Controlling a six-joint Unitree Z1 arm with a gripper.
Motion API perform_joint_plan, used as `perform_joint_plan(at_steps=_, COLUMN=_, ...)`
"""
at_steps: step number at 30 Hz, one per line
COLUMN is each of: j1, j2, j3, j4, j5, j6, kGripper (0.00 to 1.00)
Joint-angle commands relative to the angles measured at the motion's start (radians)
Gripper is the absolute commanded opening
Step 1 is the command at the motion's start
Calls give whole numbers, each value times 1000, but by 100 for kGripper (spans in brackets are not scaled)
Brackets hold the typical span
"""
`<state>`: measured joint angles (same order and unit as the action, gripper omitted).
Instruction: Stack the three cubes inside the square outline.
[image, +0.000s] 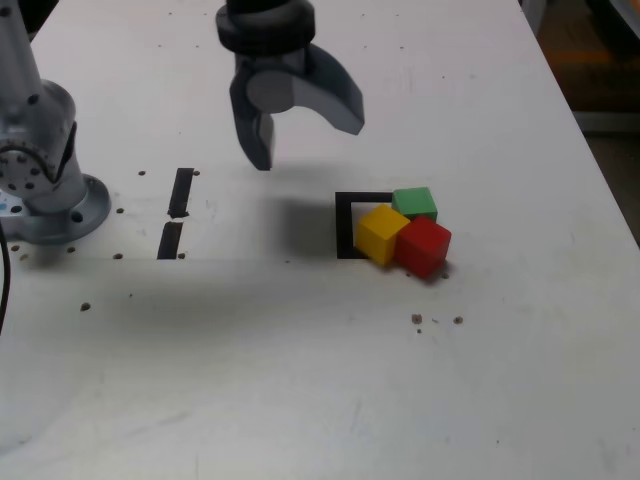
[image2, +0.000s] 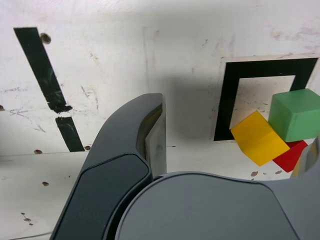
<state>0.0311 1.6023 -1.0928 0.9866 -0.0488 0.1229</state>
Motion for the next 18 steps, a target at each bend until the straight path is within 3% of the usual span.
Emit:
perform_joint_plan(at_steps=1, j1=1, j2=14, j3=-25, j4=19, j5=3, j6=11, kGripper=98)
perform_joint_plan(at_steps=18, j1=0, j2=100, j3=-171, j4=75, j5=-14, j6=54, kGripper=98)
